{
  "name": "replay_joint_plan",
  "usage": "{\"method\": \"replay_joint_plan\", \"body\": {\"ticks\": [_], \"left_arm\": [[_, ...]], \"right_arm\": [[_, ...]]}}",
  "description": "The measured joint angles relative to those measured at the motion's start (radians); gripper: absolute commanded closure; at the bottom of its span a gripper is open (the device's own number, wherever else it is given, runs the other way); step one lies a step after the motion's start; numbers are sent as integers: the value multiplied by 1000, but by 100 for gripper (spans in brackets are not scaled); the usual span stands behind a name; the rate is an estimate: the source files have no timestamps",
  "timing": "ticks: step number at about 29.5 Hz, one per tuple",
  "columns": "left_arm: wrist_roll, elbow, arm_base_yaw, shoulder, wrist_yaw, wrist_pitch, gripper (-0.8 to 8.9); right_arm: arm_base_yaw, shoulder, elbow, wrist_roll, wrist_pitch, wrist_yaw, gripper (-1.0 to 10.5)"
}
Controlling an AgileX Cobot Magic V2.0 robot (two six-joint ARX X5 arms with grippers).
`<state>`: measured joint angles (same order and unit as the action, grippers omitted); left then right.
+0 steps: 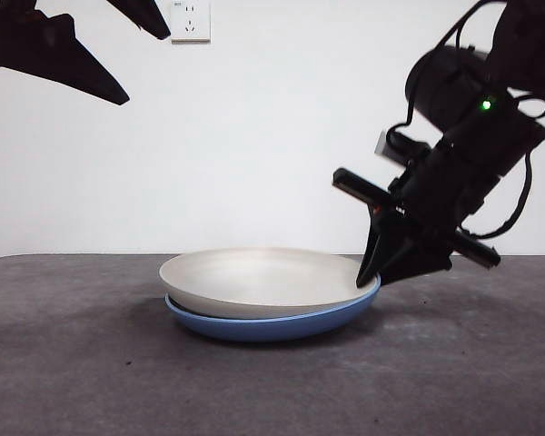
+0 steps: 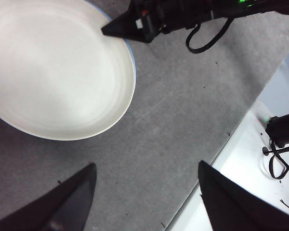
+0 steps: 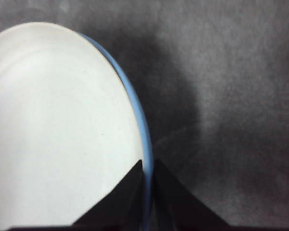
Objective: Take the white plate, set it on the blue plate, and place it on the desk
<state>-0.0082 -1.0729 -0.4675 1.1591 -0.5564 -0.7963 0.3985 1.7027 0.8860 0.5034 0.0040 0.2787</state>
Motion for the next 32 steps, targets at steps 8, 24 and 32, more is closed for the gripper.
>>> {"method": "replay_joint_plan", "body": {"ticks": [8,24,32], "left_arm": [[0,0,0,0,0,-1,471],[0,0,0,0,0,-1,471],[0,0,0,0,0,-1,471]], "right_arm": [[1,9,5,3,5,2,870],[2,-146,6,2,2,5,669],[-8,-377,7,-74,-132,42,669]]}}
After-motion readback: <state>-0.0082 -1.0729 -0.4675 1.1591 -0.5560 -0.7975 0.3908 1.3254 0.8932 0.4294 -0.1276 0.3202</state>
